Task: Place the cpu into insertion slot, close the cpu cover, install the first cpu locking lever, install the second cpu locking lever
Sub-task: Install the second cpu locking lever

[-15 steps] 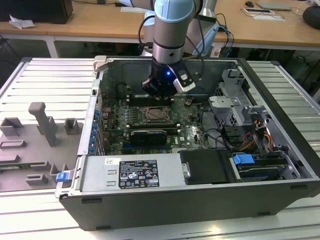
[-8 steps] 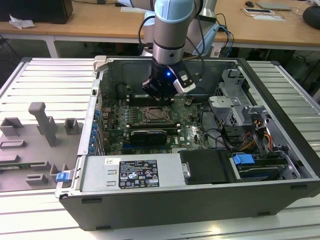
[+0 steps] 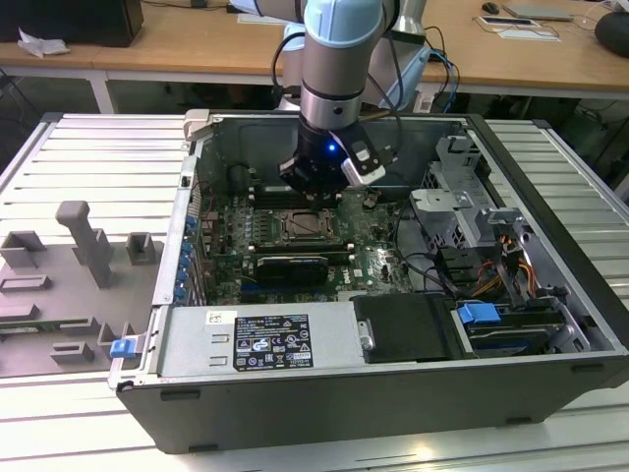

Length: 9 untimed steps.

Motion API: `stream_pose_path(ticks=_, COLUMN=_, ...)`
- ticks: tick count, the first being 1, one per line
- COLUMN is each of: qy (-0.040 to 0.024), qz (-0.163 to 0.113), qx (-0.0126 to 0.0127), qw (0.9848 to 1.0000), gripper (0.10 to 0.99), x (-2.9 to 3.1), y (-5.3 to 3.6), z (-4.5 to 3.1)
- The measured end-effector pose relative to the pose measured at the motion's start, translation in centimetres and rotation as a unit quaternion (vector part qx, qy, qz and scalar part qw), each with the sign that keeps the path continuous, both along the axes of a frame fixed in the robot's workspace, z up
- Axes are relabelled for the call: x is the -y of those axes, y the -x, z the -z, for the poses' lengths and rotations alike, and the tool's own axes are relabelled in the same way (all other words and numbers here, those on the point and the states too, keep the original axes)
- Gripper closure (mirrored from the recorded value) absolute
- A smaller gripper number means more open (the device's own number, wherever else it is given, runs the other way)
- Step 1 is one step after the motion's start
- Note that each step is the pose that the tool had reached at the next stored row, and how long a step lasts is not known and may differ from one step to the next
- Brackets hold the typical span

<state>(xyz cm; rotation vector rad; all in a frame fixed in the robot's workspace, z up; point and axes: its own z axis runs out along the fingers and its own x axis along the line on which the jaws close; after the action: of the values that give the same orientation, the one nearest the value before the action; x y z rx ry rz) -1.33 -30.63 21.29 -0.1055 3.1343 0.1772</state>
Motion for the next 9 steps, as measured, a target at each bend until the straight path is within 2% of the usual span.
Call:
stream_pose_path(ticks=5, qy=0.0001, qz=0.0, qx=-0.0001, qw=1.0, gripper=0.98, x=0.06, y=0.0, z=-0.03)
stream_pose_path(ticks=9, qy=0.0, qz=0.0, qx=0.0, qw=1.0, gripper=0.98, x=0.05, y=0.0, z=-0.57)
